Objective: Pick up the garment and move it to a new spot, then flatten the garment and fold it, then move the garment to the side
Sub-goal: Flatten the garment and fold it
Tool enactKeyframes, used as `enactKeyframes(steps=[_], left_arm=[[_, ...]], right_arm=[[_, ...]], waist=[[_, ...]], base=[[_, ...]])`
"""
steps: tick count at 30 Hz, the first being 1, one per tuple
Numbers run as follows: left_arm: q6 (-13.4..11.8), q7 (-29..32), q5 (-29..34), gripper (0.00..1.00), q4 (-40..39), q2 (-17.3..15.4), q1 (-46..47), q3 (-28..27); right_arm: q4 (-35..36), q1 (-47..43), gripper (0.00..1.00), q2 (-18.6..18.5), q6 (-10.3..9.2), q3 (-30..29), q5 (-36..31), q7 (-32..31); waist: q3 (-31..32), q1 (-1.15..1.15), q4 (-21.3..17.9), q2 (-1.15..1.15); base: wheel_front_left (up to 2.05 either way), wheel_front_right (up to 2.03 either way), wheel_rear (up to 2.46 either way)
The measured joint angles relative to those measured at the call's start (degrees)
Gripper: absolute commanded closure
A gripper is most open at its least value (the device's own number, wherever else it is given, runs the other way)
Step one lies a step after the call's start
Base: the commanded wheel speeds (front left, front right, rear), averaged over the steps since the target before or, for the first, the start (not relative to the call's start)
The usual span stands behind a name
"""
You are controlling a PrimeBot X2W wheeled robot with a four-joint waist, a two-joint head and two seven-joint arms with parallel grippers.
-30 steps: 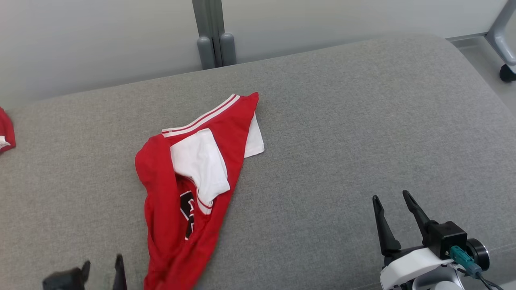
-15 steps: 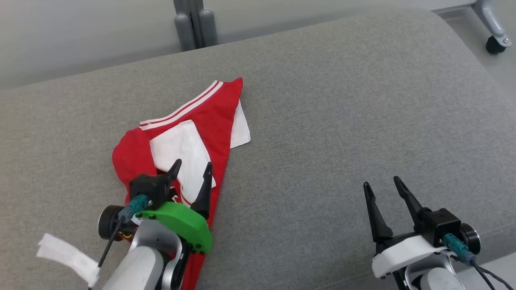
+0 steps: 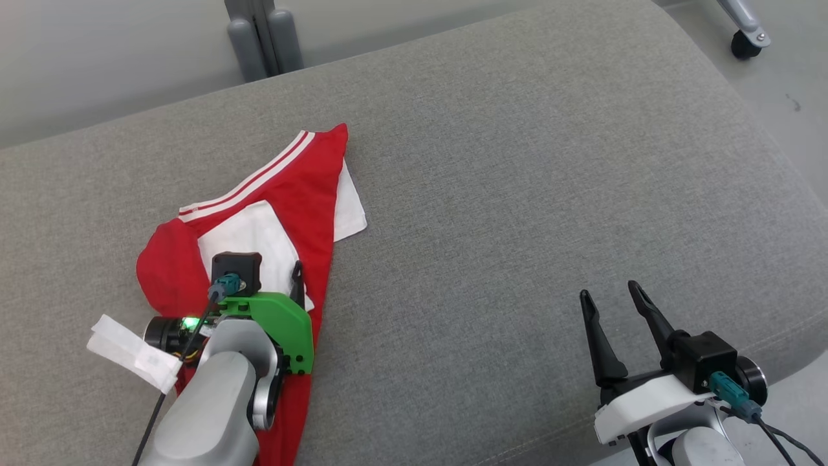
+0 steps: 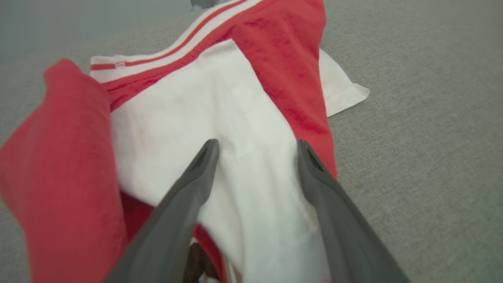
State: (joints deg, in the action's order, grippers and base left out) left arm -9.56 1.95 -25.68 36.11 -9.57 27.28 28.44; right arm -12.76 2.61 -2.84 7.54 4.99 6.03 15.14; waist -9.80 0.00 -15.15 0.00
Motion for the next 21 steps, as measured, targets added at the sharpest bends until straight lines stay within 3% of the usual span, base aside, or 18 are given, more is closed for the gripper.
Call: enactKeyframes(steps=[1,2,3,12,16,21], left_arm=[[0.31,-0.01,-0.01,0.58,1.29,0.12,0.30,0.05],[0.57,-0.09,-0.13,0.75,2.38,0.18,0.55,0.13],[1.00,-0.11,-0.38,1.00,3.26,0.20,0.75,0.18],[2.57,-7.04,-1.55,1.00,4.08,0.71,2.25,-0.69],[5.80,-10.10,0.59,1.00,-1.52,1.32,2.92,2.68],[10.24,-10.94,2.22,1.00,-7.14,4.31,2.99,9.25]], right_arm=[[-0.01,0.00,0.00,0.00,0.00,0.01,0.03,0.00],[-0.01,0.01,0.00,0.00,-0.01,0.00,0.03,0.00],[-0.01,0.01,0.00,0.00,0.00,0.00,0.03,0.00],[-0.10,-0.78,0.00,0.00,0.00,-0.35,0.00,0.00],[-0.14,-1.07,0.00,-0.01,-0.01,-0.53,-0.01,0.00],[-0.18,-0.76,0.00,0.02,0.00,0.04,0.00,0.00]], waist=[[0.12,0.00,-0.10,0.00],[0.24,0.00,-0.17,0.00],[0.34,0.00,-0.22,0.00],[1.74,0.00,-0.34,0.00],[2.13,0.00,-0.22,0.00],[1.81,0.00,-0.67,0.00]], base=[[0.00,0.00,0.00],[0.00,0.00,0.00],[0.00,0.00,0.00],[0.00,0.00,0.00],[0.00,0.00,0.00],[0.00,0.00,0.00]])
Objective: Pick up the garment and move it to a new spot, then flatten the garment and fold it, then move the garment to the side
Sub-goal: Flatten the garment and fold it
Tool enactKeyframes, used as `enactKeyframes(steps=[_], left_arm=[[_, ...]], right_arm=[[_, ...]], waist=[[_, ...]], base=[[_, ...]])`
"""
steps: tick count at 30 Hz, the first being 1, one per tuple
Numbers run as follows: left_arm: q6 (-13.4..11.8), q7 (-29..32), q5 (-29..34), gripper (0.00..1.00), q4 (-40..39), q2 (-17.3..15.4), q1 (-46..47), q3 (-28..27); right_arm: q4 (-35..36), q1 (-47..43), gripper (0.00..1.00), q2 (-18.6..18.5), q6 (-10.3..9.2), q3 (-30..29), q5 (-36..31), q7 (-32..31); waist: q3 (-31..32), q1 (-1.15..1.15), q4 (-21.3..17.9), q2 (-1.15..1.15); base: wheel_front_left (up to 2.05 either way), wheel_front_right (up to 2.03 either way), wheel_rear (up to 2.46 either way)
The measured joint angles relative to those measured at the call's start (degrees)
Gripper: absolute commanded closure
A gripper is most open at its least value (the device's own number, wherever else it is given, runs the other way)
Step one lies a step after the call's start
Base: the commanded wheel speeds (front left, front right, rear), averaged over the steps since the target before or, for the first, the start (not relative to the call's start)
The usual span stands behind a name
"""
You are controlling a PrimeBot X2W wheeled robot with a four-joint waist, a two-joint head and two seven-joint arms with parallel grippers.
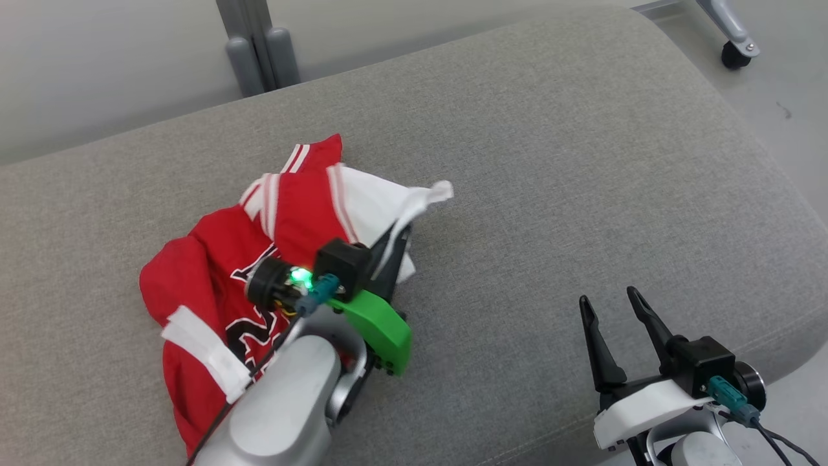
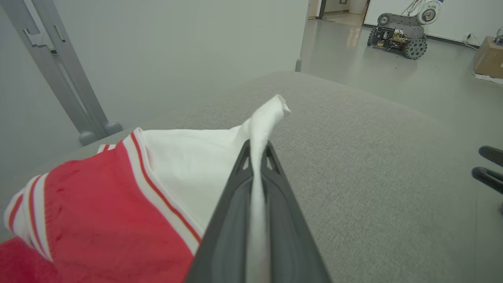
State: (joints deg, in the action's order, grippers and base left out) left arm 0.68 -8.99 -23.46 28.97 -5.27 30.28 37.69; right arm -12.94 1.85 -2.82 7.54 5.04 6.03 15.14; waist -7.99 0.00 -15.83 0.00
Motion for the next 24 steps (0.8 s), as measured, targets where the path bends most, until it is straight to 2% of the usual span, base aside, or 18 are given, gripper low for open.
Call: enactKeyframes(steps=[2,3,4,5,8,11,13,14,15,17,18,20,24], left_arm=[[1.53,-0.78,0.89,1.00,-1.08,0.91,-0.15,2.70],[2.52,-1.24,0.87,0.70,-1.63,1.25,-0.30,4.24],[3.70,-1.55,0.48,0.51,-2.20,1.53,-0.63,5.82],[4.74,-1.67,-0.70,0.00,-2.69,1.85,-1.32,7.66],[6.06,-1.62,-4.09,0.00,-3.44,2.44,-3.78,11.65],[5.68,-3.09,-6.89,0.00,-4.35,2.46,-3.95,9.22],[2.93,-3.68,-7.37,0.00,-4.53,1.26,-3.81,6.24],[0.75,-3.68,-7.39,0.00,-4.26,-0.04,-3.71,4.36],[-2.49,-3.13,-7.37,0.00,-3.26,-1.89,-3.31,2.05],[-7.19,1.13,-5.49,0.00,0.01,-6.43,-1.69,0.37],[-8.60,4.08,-5.83,0.00,1.67,-8.23,-1.35,-0.98],[-9.87,6.80,-8.09,0.00,3.31,-9.06,-0.94,-2.93],[-9.45,9.85,-10.12,0.00,6.15,-9.25,2.50,-4.67]], right_arm=[[-0.01,0.35,0.00,-0.03,0.00,0.26,0.12,0.00],[-0.02,0.55,0.00,-0.01,0.00,0.36,0.29,0.00],[-0.02,0.63,0.00,0.00,0.00,0.35,0.36,0.00],[-0.05,0.62,0.00,0.00,0.00,0.19,0.36,0.00],[-0.32,0.38,0.00,-0.03,0.00,-0.40,0.34,0.00],[-0.18,-0.39,0.00,-0.04,0.00,-1.56,0.35,0.00],[-0.07,-0.85,0.00,-0.05,0.00,-2.16,0.35,0.00],[-0.02,-1.13,0.00,-0.08,0.00,-2.48,0.34,0.00],[-0.02,-1.39,0.00,-0.07,-0.01,-2.56,0.34,0.00],[0.00,-1.46,0.00,-0.05,-0.01,-2.33,0.35,0.00],[0.04,-1.46,0.00,-0.07,0.00,-2.15,0.37,0.00],[0.08,-1.19,0.00,-0.02,0.00,-1.76,0.45,0.00],[0.19,-0.02,0.00,-0.04,0.00,-0.86,0.46,0.00]], waist=[[-0.15,0.00,-0.57,0.00],[-0.22,0.00,-0.96,0.00],[-0.30,0.00,-1.38,0.00],[-0.37,0.00,-1.79,0.00],[-0.52,0.00,-2.88,0.00],[-0.55,0.00,-3.56,0.00],[-0.49,0.00,-3.41,0.00],[-0.45,0.00,-3.17,0.00],[-0.42,0.00,-2.85,0.00],[-0.38,0.00,-2.29,0.00],[-0.40,0.00,-1.96,0.00],[-0.49,0.00,-1.40,0.00],[-1.47,0.00,-0.71,0.00]], base=[[0.00,0.00,0.00],[0.00,0.00,0.00],[0.00,0.00,0.00],[0.00,0.00,0.00],[0.00,0.00,0.00],[0.00,0.00,0.00],[0.00,0.00,0.00],[0.00,0.00,0.00],[0.00,0.00,0.00],[0.00,0.00,0.00],[0.00,0.00,0.00],[0.00,0.00,0.00],[0.00,0.00,0.00]])
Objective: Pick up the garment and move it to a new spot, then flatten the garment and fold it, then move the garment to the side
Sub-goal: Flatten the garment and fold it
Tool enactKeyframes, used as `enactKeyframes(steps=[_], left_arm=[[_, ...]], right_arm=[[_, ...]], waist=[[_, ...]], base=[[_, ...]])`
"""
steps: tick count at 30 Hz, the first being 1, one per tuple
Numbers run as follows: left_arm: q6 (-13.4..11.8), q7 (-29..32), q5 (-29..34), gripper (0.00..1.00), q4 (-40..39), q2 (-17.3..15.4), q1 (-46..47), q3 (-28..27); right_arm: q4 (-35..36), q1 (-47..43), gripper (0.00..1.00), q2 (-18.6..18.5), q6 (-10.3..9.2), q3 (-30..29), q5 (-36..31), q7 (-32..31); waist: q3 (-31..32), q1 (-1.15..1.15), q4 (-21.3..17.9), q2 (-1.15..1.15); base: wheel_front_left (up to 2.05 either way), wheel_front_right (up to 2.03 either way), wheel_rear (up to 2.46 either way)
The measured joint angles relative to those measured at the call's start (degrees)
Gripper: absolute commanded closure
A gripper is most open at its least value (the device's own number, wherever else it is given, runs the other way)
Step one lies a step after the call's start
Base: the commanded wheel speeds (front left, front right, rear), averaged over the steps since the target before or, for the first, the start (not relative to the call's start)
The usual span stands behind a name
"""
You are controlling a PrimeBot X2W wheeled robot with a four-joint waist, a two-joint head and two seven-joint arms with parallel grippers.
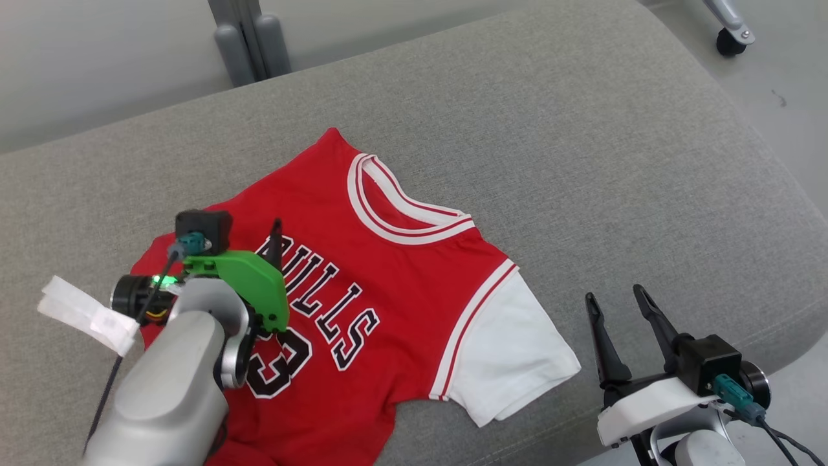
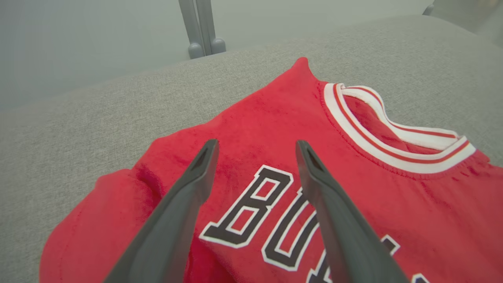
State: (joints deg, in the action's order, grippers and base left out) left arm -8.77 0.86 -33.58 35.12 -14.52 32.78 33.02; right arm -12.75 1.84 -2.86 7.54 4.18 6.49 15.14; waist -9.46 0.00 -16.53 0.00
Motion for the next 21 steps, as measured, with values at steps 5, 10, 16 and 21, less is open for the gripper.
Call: enactKeyframes(steps=[5,10,16,21], left_arm=[[-0.41,2.42,-0.09,0.00,6.47,-1.27,6.66,-1.21],[2.74,6.72,0.12,0.00,13.72,-3.15,11.13,-0.35],[9.80,10.68,-3.15,1.00,18.94,-1.90,13.05,-0.18],[10.14,4.13,-2.00,1.00,20.19,-1.38,15.21,0.02]], right_arm=[[-0.01,1.81,0.00,0.01,0.00,1.78,-0.05,0.00],[0.02,2.49,0.00,0.01,0.00,2.38,-0.19,0.00],[-0.21,2.44,0.00,-0.01,0.00,2.49,-0.29,0.00],[-0.20,2.98,0.00,0.01,-0.01,3.14,-0.20,0.00]], waist=[[-2.01,0.00,0.16,0.00],[-4.31,0.00,-0.45,0.00],[-6.17,0.00,-1.20,0.00],[-6.96,0.00,-1.51,0.00]], base=[[0.00,0.00,0.00],[0.00,0.00,0.00],[0.00,0.00,0.00],[0.00,0.00,0.00]])
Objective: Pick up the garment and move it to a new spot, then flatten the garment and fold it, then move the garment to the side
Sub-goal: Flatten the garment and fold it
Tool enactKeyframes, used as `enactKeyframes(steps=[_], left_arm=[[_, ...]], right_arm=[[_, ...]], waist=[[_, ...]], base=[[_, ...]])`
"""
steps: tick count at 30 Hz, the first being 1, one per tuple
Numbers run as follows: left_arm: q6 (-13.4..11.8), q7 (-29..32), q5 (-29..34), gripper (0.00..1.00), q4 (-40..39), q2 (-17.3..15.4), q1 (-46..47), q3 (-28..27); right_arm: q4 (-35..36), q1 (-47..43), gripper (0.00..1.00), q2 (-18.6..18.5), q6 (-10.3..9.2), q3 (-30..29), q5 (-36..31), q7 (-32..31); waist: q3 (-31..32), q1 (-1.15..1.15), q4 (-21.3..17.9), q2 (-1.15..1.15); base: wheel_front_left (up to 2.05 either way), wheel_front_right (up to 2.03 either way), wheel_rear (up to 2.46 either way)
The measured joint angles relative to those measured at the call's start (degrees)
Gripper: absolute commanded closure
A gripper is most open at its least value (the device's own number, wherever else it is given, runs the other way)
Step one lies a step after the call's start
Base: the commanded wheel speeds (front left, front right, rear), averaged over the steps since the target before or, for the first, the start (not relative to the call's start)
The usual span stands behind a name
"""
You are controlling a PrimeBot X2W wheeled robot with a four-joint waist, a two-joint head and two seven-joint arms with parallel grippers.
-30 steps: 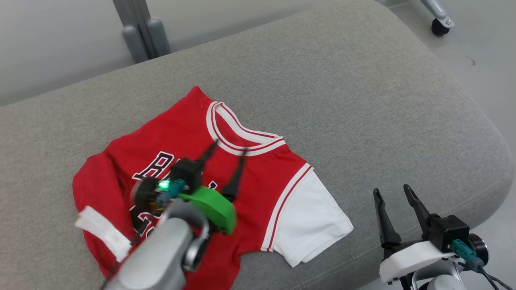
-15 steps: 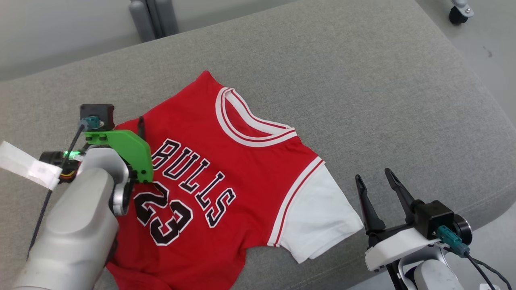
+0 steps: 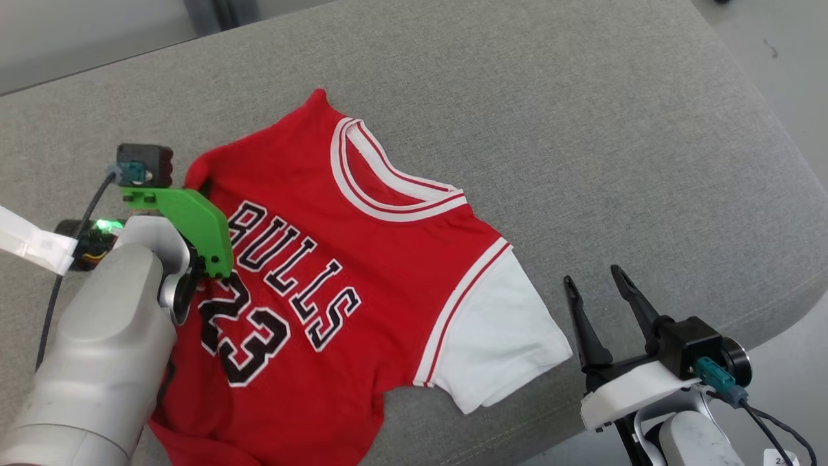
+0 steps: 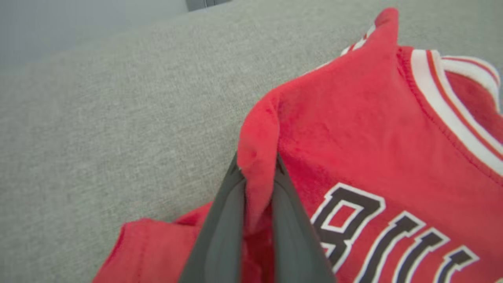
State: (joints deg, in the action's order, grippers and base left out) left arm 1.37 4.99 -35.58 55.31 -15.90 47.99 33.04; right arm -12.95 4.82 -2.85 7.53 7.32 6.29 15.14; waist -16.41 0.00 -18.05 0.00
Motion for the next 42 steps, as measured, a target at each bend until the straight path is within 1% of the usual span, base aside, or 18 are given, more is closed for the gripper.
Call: enactKeyframes(steps=[7,10,11,12,13,14,16,22,26,31,33,36,39,42], left_arm=[[-3.45,-16.57,1.96,1.00,1.16,0.22,5.02,-1.82],[-4.65,-19.59,3.27,1.00,0.27,-0.26,7.32,-3.25],[-5.66,-19.80,3.78,1.00,-0.93,-0.47,7.87,-4.24],[-6.64,-19.82,4.45,0.96,-2.99,-0.81,7.97,-5.45],[-7.45,-20.06,4.65,0.61,-4.94,-0.97,8.01,-7.35],[-7.40,-20.14,4.54,0.00,-4.97,-0.87,7.77,-8.23],[-6.43,-20.12,4.86,0.00,-3.85,-0.58,5.46,-8.25],[-6.15,-20.12,4.77,0.00,-4.44,0.36,0.45,-10.95],[-6.43,-20.12,3.21,0.00,-9.18,0.86,-5.96,-14.24],[-7.04,-20.11,0.86,0.00,-20.75,2.90,-20.83,-15.21],[-8.02,-19.39,0.53,0.00,-26.42,3.42,-26.94,-14.44],[-10.38,-17.00,-0.01,0.00,-36.62,3.67,-35.92,-13.23],[-11.95,-13.89,-0.23,0.00,-44.59,3.61,-41.41,-11.61],[-13.27,-10.63,0.34,0.00,-49.40,2.42,-44.74,-9.80]], right_arm=[[0.00,1.14,0.00,0.00,0.00,0.49,-0.03,0.00],[-0.02,1.15,0.00,0.01,0.01,0.45,-0.10,0.00],[-0.02,1.15,0.00,-0.01,0.01,0.41,-0.10,0.00],[-0.02,1.14,0.00,0.00,0.01,0.38,-0.10,0.00],[-0.05,1.13,0.00,-0.02,0.01,0.36,-0.08,0.00],[-0.14,1.13,0.00,0.01,0.01,0.38,0.00,0.00],[-0.32,0.99,0.00,0.00,0.00,0.41,0.11,0.00],[-0.47,-0.42,0.00,-0.01,0.01,-1.09,0.21,0.00],[-0.73,-2.18,0.00,0.02,0.01,-1.81,0.41,0.00],[-0.98,-4.85,0.00,0.00,0.01,-2.77,0.44,0.00],[-0.98,-5.68,0.00,0.01,0.01,-2.99,0.40,0.00],[-0.97,-5.87,0.00,0.04,0.01,-3.32,0.04,0.00],[-1.00,-6.21,0.00,0.00,0.01,-3.60,-0.45,0.00],[-1.21,-6.32,0.00,0.05,0.01,-3.05,-0.82,0.00]], waist=[[-0.01,0.00,-0.99,0.00],[0.00,0.00,-1.52,0.00],[-0.02,0.00,-1.68,0.00],[-0.08,0.00,-1.79,0.00],[-0.17,0.00,-1.88,0.00],[-0.17,0.00,-1.98,0.00],[0.10,0.00,-2.09,0.00],[1.29,0.00,-1.21,0.00],[2.84,0.00,-0.14,0.00],[5.61,0.00,1.72,0.00],[6.45,0.00,2.77,0.00],[7.63,0.00,4.63,0.00],[8.56,0.00,6.39,0.00],[9.38,0.00,7.93,0.00]], base=[[0.00,0.00,0.00],[0.00,0.00,0.00],[0.00,0.00,0.00],[0.00,0.00,0.00],[0.00,0.00,0.00],[0.00,0.00,0.00],[0.00,0.00,0.00],[0.00,0.00,0.00],[0.00,0.00,0.00],[0.00,0.00,0.00],[0.00,0.00,0.00],[0.00,0.00,0.00],[0.00,0.00,0.00],[0.00,0.00,0.00]])
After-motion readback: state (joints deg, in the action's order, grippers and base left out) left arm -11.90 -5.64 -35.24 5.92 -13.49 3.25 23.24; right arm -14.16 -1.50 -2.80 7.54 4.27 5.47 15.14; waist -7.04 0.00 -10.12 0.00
